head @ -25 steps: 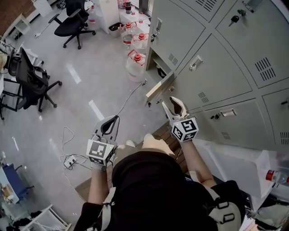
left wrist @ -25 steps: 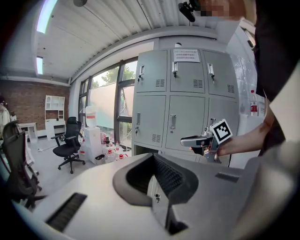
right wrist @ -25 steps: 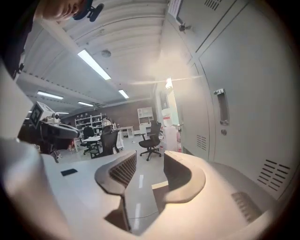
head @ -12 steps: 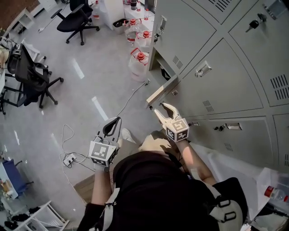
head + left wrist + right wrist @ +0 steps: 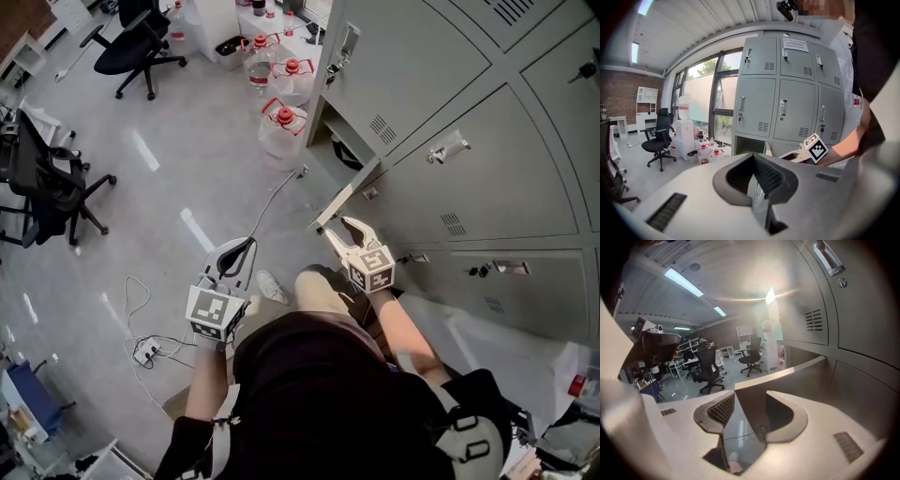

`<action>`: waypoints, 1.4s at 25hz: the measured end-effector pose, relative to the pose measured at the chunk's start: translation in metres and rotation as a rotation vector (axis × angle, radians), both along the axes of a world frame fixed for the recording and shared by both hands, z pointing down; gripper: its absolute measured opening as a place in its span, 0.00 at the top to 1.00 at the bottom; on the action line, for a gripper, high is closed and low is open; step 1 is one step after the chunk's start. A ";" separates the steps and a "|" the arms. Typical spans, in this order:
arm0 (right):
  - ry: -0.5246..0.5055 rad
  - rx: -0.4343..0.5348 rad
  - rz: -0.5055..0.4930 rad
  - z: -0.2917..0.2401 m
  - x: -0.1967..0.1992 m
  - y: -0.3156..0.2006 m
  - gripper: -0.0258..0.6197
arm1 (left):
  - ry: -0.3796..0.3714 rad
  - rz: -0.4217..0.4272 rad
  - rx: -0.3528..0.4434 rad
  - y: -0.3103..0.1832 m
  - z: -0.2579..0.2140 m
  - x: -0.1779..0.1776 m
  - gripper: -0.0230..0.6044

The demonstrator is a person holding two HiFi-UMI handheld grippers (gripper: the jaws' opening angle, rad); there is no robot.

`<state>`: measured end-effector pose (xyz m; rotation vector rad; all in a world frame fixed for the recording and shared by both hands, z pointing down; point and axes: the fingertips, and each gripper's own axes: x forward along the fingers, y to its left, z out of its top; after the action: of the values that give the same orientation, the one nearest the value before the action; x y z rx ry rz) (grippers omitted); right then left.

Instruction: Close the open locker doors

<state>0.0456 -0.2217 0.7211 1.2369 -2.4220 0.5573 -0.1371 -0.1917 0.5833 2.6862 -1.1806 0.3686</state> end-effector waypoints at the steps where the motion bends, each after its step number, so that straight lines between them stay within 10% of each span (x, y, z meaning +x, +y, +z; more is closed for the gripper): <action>1: 0.006 -0.002 0.013 0.004 -0.001 -0.002 0.65 | 0.002 0.012 -0.002 -0.003 0.002 -0.002 0.95; 35: 0.220 0.008 0.071 0.022 -0.074 -0.065 0.64 | 0.060 0.085 -0.011 -0.052 0.020 -0.094 0.95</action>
<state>-0.0285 -0.2862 0.7430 1.3175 -2.2079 0.4073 -0.2310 -0.2433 0.6033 2.7236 -1.0478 0.3041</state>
